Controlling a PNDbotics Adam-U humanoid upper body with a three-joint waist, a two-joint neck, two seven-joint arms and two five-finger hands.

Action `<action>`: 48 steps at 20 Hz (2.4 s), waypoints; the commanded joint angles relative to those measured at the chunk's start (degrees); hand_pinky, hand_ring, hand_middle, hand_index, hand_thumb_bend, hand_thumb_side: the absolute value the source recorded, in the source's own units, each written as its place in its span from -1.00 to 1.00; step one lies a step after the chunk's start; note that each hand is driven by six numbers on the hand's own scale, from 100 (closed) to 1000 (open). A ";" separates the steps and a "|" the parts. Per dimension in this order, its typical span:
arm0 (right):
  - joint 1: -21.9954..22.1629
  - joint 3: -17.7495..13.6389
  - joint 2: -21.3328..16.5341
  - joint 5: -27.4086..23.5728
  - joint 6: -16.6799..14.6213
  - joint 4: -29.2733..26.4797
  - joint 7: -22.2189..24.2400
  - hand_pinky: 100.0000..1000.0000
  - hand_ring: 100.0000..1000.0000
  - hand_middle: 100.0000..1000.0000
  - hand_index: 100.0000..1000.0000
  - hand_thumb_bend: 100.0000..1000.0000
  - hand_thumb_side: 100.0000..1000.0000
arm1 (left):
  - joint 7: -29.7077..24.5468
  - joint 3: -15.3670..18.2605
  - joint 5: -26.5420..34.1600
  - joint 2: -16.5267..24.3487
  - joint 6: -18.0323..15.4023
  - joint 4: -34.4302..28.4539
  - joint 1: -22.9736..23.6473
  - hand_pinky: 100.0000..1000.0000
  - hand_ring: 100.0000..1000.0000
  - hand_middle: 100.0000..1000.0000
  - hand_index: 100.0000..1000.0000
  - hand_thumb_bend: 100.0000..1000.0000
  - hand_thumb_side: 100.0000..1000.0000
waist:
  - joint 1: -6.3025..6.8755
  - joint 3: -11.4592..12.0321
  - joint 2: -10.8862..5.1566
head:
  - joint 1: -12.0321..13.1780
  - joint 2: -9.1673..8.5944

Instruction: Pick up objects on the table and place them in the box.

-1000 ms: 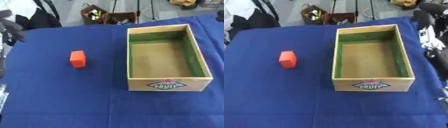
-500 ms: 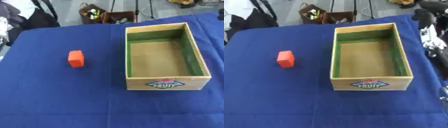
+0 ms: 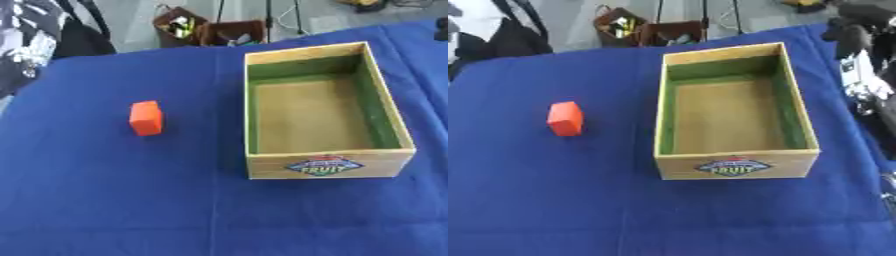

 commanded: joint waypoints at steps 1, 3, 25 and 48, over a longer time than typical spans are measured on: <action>-0.98 0.10 -1.29 0.36 -0.14 -1.14 0.35 0.86 0.66 0.12 0.56 -1.00 0.02 | -3.69 -0.68 -1.71 3.66 -1.88 4.44 -2.76 0.10 0.34 0.43 0.85 -0.63 0.73 | 0.01 -0.19 -0.95 | 0.67 -0.08; -0.94 0.14 -1.39 0.36 -0.13 -1.14 0.41 0.86 0.66 0.12 0.56 -1.00 0.02 | -5.36 -1.33 -2.88 3.83 -3.25 7.60 -4.87 0.12 0.36 0.44 0.85 -0.48 0.77 | 0.15 -0.43 -0.92 | 1.09 0.04; -1.81 0.79 -1.25 -0.01 -0.11 -1.14 1.10 0.86 0.66 0.11 0.56 -1.00 0.03 | -18.32 -4.75 -18.21 1.85 -15.58 25.02 -14.95 0.42 0.63 0.73 1.00 0.64 0.67 | -0.12 -2.53 -1.04 | 1.91 4.75; -2.58 1.03 -1.87 0.06 -0.26 -1.14 1.42 0.86 0.66 0.11 0.56 -1.00 0.05 | -28.07 -7.54 -23.34 -4.97 -17.61 37.74 -23.35 0.42 0.63 0.70 1.00 0.61 0.49 | -0.24 -3.60 0.91 | 2.55 0.47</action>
